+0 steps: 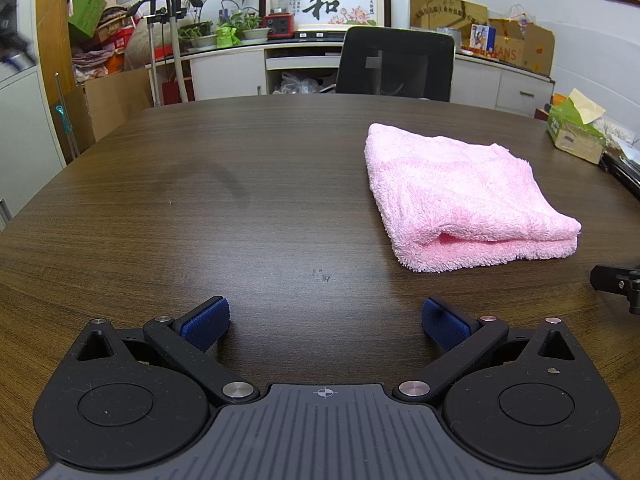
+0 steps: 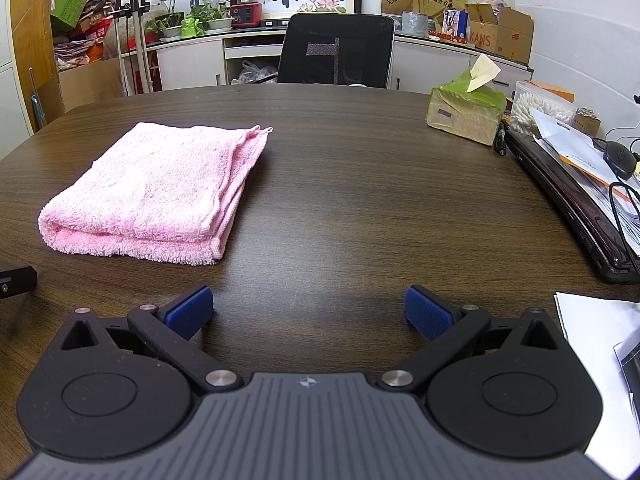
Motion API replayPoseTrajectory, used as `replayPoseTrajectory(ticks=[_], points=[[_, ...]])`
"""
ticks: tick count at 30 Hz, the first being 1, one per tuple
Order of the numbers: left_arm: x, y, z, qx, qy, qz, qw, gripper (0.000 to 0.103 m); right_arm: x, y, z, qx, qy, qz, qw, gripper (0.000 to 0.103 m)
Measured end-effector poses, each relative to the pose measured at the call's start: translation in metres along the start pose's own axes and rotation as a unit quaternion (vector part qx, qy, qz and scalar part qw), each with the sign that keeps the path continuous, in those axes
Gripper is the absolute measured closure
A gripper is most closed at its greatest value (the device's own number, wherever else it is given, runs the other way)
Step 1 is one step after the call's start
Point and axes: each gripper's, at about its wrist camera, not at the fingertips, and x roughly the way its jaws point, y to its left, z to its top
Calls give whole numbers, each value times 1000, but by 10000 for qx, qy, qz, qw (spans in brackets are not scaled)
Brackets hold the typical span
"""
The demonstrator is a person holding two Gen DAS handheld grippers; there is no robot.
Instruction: Fold towel
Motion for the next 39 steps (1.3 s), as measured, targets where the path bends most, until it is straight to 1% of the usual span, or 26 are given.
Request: replayPoseTrajectory(ticks=[28, 39], points=[[2, 0, 0, 21, 1, -39, 10000, 0, 1, 0, 1, -15, 2, 25, 10000, 0], [6, 13, 4, 20, 0, -41, 10000, 0, -1, -31, 0, 306, -10, -357, 9989, 0]])
